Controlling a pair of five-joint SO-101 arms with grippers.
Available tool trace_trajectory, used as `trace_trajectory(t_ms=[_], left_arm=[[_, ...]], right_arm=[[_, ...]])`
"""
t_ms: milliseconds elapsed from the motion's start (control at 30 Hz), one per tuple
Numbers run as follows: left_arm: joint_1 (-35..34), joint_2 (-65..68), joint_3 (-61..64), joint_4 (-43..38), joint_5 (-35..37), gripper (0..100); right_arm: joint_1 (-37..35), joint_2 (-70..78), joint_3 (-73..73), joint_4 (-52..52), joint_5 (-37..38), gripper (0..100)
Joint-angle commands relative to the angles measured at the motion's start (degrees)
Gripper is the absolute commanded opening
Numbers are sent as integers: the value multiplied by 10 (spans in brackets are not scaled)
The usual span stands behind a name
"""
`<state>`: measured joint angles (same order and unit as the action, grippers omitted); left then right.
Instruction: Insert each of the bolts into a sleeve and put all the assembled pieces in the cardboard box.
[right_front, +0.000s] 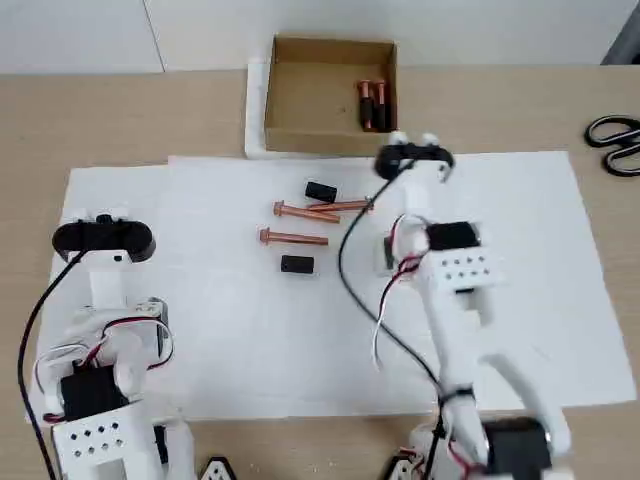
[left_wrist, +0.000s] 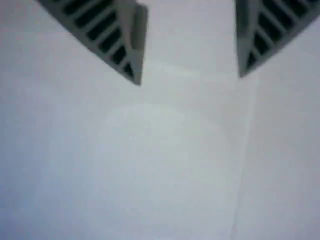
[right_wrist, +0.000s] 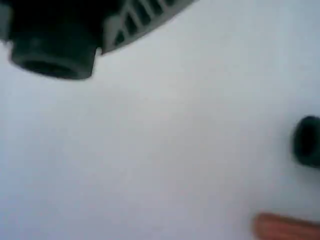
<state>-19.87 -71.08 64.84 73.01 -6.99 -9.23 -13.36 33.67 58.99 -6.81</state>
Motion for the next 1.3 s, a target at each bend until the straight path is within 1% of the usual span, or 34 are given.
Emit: trace_trajectory(t_ms=[0, 67, 167, 233, 733, 933, 1033, 1267], left_arm=[[2, -3, -6, -11, -1, 119], [2, -3, -6, -11, -1, 119], [2, -3, -6, -11, -1, 119], [2, -3, -6, -11, -1, 119], [2, -3, -6, -11, -1, 119], [2, -3, -6, -11, -1, 119], [2, -3, -6, -11, -1, 119], [2, -3, -7, -11, -1, 119]], right_arm=[[24, 50, -18, -34, 7, 12], [23, 72, -19, -40, 7, 53], [22, 93, -28, -36, 4, 162], [22, 102, -34, -36, 4, 204], [22, 120, -57, -11, 6, 200], [22, 127, -58, -12, 6, 106], [22, 143, -58, -12, 6, 110], [22, 162, -60, 2, 6, 157]])
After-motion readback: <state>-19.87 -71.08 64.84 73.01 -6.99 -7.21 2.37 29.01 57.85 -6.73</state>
